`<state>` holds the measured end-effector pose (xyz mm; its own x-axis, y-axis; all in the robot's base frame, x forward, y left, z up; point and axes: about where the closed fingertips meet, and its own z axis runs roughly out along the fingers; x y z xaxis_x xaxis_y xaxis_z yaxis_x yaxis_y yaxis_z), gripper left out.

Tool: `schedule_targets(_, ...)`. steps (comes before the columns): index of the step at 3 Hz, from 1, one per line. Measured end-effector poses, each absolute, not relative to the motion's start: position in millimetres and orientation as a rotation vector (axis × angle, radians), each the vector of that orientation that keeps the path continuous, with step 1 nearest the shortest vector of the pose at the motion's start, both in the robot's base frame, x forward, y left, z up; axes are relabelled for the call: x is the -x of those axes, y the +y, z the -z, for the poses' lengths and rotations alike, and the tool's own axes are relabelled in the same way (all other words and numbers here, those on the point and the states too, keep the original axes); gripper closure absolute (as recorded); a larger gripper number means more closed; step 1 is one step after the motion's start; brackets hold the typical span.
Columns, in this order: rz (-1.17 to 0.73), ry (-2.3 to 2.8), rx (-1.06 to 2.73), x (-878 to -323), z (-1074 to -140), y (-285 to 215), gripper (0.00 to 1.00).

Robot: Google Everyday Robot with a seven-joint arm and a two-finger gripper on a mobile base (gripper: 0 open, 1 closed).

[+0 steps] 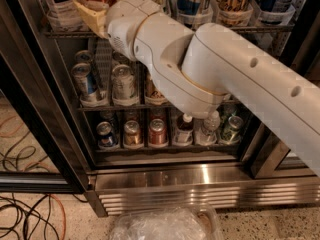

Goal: Pick coke can from top shelf of fridge

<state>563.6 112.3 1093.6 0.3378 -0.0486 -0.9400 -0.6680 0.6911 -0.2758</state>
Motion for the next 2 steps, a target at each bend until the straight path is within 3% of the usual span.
schedule_targets(2, -0.484, 1.235, 0.743, -531, -1072, 105, 1.00)
